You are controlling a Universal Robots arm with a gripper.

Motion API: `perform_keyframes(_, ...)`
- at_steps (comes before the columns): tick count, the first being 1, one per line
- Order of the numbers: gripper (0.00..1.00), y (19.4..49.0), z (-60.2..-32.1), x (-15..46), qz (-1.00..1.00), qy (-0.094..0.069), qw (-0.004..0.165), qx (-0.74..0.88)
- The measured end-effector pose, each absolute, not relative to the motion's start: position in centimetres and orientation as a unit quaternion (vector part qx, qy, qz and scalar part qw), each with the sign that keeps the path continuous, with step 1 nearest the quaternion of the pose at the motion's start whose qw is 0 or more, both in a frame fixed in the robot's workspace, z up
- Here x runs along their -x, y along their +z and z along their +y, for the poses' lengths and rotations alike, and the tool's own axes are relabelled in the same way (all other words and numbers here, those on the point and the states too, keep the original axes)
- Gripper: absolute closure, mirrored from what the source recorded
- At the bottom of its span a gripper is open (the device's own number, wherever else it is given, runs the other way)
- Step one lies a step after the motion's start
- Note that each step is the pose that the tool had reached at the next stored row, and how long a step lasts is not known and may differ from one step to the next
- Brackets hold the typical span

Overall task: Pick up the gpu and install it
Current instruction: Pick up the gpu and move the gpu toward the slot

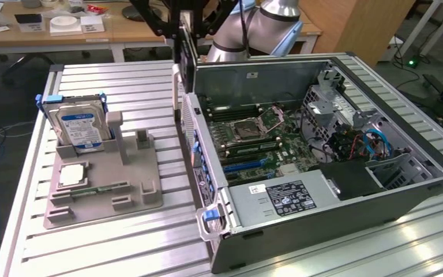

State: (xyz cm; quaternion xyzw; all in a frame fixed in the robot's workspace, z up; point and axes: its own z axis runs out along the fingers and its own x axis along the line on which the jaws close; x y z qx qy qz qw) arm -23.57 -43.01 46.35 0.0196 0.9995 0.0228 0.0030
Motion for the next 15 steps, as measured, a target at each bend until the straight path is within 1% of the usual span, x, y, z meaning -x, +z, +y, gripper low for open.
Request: perform_keyframes(15, 0.72, 46.11, -43.01, 22.55, 1.000, 0.023, 0.003, -0.020)
